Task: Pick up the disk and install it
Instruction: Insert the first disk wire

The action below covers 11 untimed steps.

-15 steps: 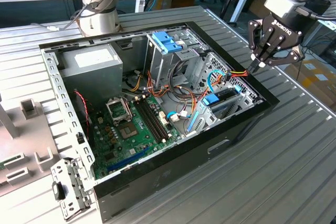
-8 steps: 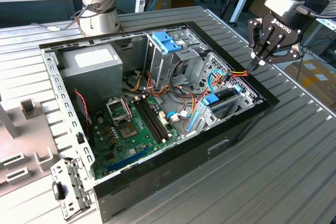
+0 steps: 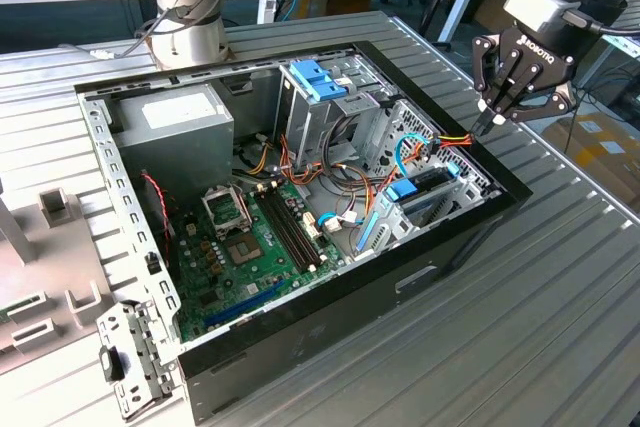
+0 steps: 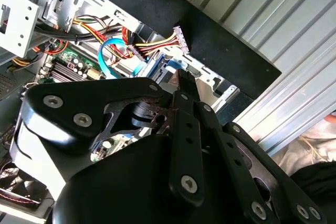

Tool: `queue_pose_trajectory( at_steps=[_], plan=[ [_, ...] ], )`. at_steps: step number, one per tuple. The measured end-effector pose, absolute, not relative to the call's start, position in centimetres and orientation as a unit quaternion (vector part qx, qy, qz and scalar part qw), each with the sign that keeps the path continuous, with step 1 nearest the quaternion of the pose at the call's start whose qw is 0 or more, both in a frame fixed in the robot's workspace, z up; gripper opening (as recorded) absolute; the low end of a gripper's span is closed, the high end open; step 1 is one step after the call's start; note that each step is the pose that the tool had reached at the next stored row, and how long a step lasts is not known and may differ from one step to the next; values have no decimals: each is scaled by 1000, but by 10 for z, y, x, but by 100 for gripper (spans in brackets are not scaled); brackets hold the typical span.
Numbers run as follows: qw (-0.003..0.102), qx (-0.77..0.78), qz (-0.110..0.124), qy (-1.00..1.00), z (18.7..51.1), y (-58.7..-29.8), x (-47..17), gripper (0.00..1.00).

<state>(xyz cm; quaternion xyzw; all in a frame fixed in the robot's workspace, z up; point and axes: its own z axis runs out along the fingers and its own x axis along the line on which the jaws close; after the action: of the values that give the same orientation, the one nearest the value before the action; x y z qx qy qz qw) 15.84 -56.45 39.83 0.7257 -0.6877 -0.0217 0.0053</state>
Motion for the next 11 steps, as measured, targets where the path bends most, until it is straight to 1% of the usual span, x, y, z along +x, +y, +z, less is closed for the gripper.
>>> queue_pose_trajectory(
  at_steps=[11],
  plan=[
    [6,736,-22,-676,398,-565,158,11]
  ],
)
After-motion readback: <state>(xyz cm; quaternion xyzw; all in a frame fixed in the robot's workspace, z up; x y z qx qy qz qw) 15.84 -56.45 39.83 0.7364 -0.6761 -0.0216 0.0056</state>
